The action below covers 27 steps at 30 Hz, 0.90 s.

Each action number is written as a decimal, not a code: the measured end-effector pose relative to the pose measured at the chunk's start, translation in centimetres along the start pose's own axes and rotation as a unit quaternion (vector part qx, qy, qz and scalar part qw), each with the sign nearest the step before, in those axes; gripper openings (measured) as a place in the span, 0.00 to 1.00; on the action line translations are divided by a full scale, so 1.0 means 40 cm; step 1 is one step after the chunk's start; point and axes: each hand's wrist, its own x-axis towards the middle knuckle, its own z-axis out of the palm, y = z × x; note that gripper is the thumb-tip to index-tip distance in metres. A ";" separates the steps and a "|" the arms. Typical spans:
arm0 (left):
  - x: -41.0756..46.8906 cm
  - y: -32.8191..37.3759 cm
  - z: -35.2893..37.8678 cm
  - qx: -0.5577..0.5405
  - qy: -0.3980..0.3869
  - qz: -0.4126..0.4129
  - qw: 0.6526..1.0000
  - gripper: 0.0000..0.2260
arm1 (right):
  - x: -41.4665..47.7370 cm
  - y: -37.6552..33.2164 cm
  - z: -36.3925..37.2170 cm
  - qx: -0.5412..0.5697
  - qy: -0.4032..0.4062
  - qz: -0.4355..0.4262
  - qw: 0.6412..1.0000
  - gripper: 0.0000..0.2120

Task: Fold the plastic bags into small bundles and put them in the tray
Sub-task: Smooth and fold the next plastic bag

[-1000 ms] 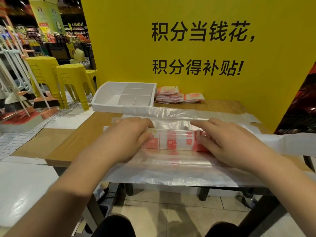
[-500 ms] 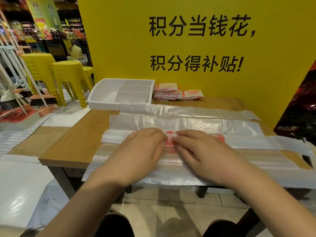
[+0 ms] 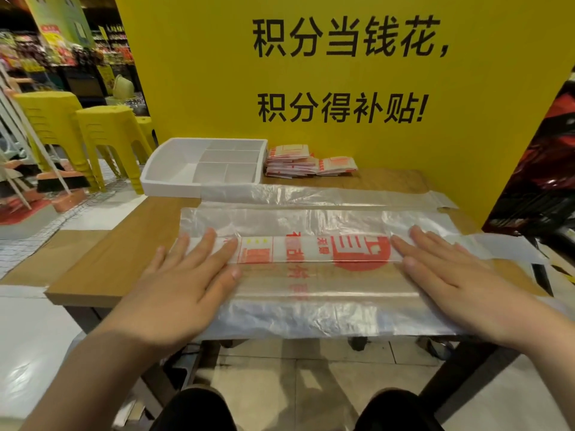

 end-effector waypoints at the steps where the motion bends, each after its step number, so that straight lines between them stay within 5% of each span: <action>1: 0.000 0.006 -0.002 0.001 -0.004 -0.001 1.000 0.27 | 0.001 0.004 -0.003 -0.007 -0.008 0.003 1.000 0.29; 5: -0.009 0.013 -0.016 -0.007 -0.015 0.001 1.000 0.27 | 0.005 -0.007 -0.002 -0.017 -0.006 0.013 1.000 0.27; 9: -0.004 0.019 -0.015 0.024 0.017 0.011 1.000 0.37 | 0.005 -0.017 0.000 -0.021 0.035 0.023 0.999 0.29; 13: 0.022 0.036 -0.041 0.063 0.042 0.061 0.995 0.41 | 0.018 -0.065 -0.013 -0.059 0.130 -0.079 0.987 0.26; 18: 0.039 0.071 -0.065 0.058 0.029 0.128 0.990 0.23 | 0.052 -0.118 -0.008 -0.043 0.099 -0.166 0.980 0.24; 27: 0.069 0.075 -0.077 0.095 0.108 0.161 0.976 0.20 | 0.066 -0.143 -0.020 -0.100 0.107 -0.142 0.979 0.20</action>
